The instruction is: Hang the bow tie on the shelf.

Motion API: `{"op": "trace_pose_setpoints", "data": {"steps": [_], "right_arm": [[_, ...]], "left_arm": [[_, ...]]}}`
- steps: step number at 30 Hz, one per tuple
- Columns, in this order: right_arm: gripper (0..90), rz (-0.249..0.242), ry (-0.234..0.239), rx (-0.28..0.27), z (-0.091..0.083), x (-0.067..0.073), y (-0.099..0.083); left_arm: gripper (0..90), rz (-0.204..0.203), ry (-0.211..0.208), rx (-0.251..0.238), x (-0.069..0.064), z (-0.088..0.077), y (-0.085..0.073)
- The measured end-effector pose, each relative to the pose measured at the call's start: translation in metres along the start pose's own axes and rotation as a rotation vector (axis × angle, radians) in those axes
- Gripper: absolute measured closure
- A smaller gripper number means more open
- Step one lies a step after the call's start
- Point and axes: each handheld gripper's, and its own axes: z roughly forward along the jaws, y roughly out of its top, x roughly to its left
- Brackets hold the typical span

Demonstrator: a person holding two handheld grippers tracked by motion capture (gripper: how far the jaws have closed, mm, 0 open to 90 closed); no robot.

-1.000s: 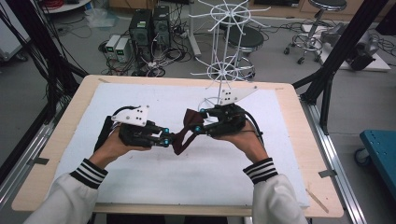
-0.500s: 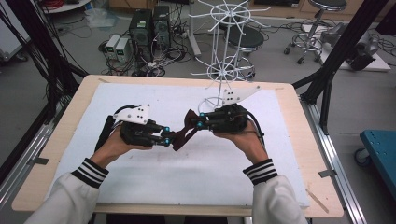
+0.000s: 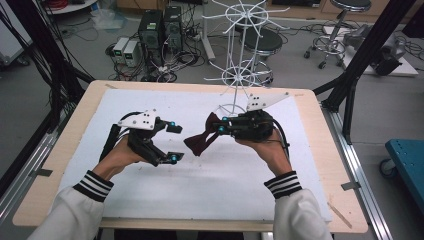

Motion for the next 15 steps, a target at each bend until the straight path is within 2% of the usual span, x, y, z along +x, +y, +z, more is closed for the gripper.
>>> {"op": "trace_pose_setpoints", "data": {"steps": [1, 3, 4, 7, 11, 15], "right_arm": [[83.8, 0.000, -0.008, -0.003, -0.001, 0.000, 0.000], [83.8, 0.004, -0.026, -0.012, -0.004, -0.001, -0.001], [83.8, 0.007, -0.026, -0.014, -0.005, -0.002, -0.001], [83.8, 0.008, -0.041, -0.025, -0.009, -0.003, -0.001], [83.8, 0.016, -0.064, -0.030, -0.015, -0.004, -0.002], [83.8, 0.018, -0.095, -0.045, -0.022, -0.006, -0.003]], "left_arm": [[1.6, -0.010, 0.006, -0.001, 0.001, -0.001, -0.001], [1.7, -0.019, 0.038, -0.021, 0.002, -0.004, -0.003], [1.7, -0.019, 0.036, -0.023, 0.003, -0.006, -0.005], [1.7, -0.013, 0.064, -0.037, 0.004, -0.012, -0.008], [1.7, -0.011, 0.120, -0.040, 0.003, -0.021, -0.012], [1.7, 0.005, 0.189, -0.077, 0.001, -0.032, -0.022]]}}
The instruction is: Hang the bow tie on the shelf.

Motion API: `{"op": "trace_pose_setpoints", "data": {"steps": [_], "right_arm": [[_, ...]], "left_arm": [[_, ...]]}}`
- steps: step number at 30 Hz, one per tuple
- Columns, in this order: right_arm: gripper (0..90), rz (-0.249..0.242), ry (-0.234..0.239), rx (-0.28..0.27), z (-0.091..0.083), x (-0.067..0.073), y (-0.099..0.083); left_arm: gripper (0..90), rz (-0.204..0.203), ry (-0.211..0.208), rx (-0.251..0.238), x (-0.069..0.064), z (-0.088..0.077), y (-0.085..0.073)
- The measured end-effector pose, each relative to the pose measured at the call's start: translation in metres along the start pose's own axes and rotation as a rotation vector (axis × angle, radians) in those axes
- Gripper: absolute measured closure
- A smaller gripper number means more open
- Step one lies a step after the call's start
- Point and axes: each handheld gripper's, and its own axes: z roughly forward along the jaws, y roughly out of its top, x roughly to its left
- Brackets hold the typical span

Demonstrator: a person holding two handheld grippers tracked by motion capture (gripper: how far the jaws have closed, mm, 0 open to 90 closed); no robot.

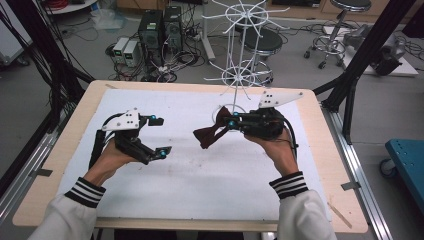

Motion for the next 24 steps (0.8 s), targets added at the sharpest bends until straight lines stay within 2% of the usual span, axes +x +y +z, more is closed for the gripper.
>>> {"op": "trace_pose_setpoints", "data": {"steps": [2, 6, 11, 20, 24], "right_arm": [[83.8, 0.005, -0.022, -0.010, -0.005, -0.001, -0.001], [83.8, 0.017, -0.062, -0.026, -0.014, -0.004, -0.004], [83.8, 0.025, -0.104, -0.045, -0.024, -0.009, -0.005], [83.8, 0.042, -0.182, -0.060, -0.038, -0.023, -0.001], [83.7, 0.043, -0.198, -0.067, -0.042, -0.026, 0.001]], "left_arm": [[1.7, 0.012, 0.040, -0.018, 0.000, -0.006, -0.007], [1.7, 0.013, 0.090, -0.042, -0.001, -0.019, -0.019], [1.7, -0.005, 0.136, -0.051, 0.000, -0.033, -0.033], [1.7, -0.025, 0.202, -0.106, -0.002, -0.054, -0.063], [1.7, -0.032, 0.225, -0.132, -0.003, -0.063, -0.075]]}}
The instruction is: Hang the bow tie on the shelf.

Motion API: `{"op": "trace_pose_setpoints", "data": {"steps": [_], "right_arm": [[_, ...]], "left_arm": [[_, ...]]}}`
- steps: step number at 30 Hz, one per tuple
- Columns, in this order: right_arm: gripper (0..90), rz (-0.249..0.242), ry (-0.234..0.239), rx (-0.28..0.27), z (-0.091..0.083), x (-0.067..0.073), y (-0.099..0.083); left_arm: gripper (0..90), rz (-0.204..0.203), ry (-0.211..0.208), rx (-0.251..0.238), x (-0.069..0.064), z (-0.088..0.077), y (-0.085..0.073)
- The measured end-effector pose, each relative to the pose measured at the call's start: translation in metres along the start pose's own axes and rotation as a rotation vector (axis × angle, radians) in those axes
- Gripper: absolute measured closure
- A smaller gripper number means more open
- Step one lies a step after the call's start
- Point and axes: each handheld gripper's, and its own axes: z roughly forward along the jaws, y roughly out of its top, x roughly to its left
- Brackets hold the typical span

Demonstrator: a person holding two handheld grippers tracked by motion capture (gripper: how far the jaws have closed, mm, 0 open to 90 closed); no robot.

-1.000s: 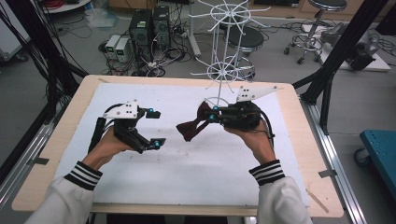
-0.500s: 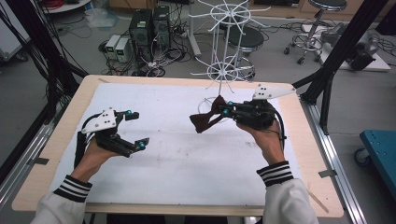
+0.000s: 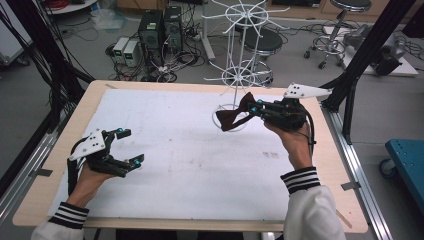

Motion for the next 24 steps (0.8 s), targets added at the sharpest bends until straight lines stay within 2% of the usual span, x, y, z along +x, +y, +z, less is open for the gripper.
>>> {"op": "trace_pose_setpoints", "data": {"steps": [9, 14, 24], "right_arm": [[83.7, 0.010, -0.044, -0.021, -0.008, -0.008, 0.004], [83.7, 0.014, -0.061, -0.011, -0.007, -0.011, 0.007], [83.7, -0.008, -0.099, 0.022, 0.002, -0.017, 0.018]], "left_arm": [[1.7, -0.032, 0.058, -0.052, -0.001, -0.017, -0.021], [1.7, -0.012, 0.088, -0.061, -0.004, -0.021, -0.026], [1.7, -0.017, 0.112, -0.090, -0.004, -0.023, -0.036]]}}
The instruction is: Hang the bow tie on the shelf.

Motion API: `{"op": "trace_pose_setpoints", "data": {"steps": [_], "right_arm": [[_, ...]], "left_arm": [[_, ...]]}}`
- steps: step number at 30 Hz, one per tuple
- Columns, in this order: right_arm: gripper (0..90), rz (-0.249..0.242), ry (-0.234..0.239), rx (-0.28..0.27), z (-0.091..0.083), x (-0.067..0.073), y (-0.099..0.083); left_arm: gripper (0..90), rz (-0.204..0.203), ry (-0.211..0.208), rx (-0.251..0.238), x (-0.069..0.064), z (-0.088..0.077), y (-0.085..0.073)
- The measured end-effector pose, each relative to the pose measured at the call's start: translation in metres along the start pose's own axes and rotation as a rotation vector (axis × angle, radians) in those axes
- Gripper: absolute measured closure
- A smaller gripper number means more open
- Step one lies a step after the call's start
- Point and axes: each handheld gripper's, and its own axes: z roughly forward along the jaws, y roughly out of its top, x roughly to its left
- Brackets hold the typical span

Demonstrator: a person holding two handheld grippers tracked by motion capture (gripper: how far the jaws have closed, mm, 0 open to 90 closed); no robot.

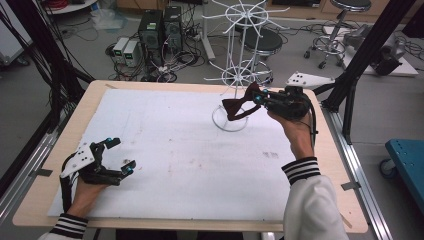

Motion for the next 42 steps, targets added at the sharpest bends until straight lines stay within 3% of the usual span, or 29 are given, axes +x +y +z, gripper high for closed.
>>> {"op": "trace_pose_setpoints", "data": {"steps": [10, 24, 36, 42], "right_arm": [[83.7, -0.002, -0.027, 0.024, 0.010, -0.006, 0.005], [83.4, -0.045, -0.070, 0.071, 0.028, -0.009, 0.010], [83.2, -0.033, -0.090, 0.089, 0.041, -0.014, 0.011], [75.4, -0.045, -0.089, 0.085, 0.045, -0.014, 0.010]], "left_arm": [[1.7, 0.006, 0.036, -0.015, 0.001, -0.002, -0.006], [1.7, -0.013, 0.047, -0.027, 0.002, -0.004, -0.014], [1.7, -0.007, 0.058, -0.032, 0.001, -0.004, -0.015], [1.7, -0.004, 0.058, -0.037, 0.001, -0.005, -0.015]]}}
